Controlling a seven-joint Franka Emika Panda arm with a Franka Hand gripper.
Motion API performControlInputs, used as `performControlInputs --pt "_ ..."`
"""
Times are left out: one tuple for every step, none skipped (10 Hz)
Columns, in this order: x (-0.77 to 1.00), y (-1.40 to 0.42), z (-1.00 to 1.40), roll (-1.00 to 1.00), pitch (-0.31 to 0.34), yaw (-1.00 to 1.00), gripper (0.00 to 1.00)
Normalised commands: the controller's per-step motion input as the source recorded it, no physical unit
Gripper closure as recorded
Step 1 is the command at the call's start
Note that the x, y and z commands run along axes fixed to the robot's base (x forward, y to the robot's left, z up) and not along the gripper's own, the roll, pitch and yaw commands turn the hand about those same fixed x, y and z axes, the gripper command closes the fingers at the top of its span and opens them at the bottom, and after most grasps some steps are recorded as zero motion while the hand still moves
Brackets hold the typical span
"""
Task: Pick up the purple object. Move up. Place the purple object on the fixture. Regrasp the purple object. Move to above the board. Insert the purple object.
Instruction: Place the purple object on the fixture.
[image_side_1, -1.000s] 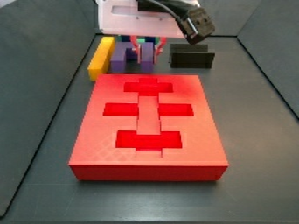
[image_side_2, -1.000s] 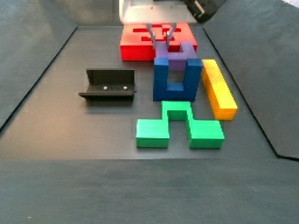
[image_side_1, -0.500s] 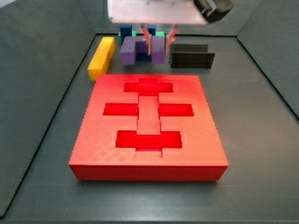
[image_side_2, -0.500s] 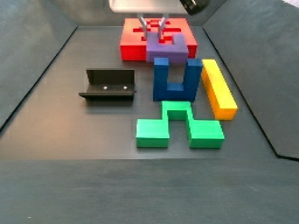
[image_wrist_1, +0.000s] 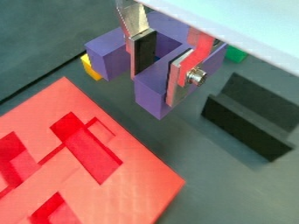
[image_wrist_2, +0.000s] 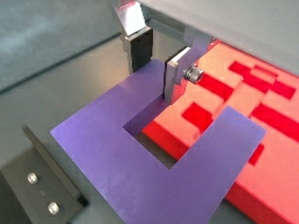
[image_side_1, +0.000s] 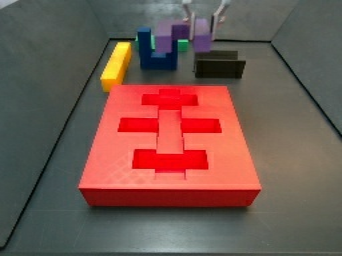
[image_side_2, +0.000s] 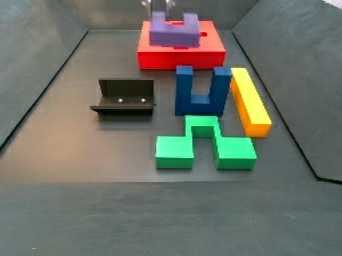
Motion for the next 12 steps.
performControlInputs --pt "0.48 -0.02 0.35 -0.36 0.031 0.0 1.0" --pt "0.46 0.0 0.31 -0.49 0.0 -0.09 1.0" --pt "0.42 0.0 0.26 -0.56 0.0 -0.11 1.0" --pt "0.42 0.01 0.23 -0.65 -0.06 -0.1 1.0" --pt "0.47 0.03 0.04 -0.61 -0.026 -0.01 1.0" --pt "0.52 0.01 0.0 -0.53 0.0 0.0 1.0" --pt "0.58 0.03 0.02 -0.5 0.0 0.0 1.0" --pt "0.62 0.06 0.02 -0.44 0.023 0.0 1.0" --pt "0.67 0.07 0.05 -0.39 0.111 0.0 1.0" --pt "0.69 0.09 0.08 -0.3 0.211 0.03 1.0" --pt "0.72 0.2 0.15 -0.25 0.337 0.07 1.0" --pt "0.65 0.21 0.16 -0.17 0.4 0.14 1.0"
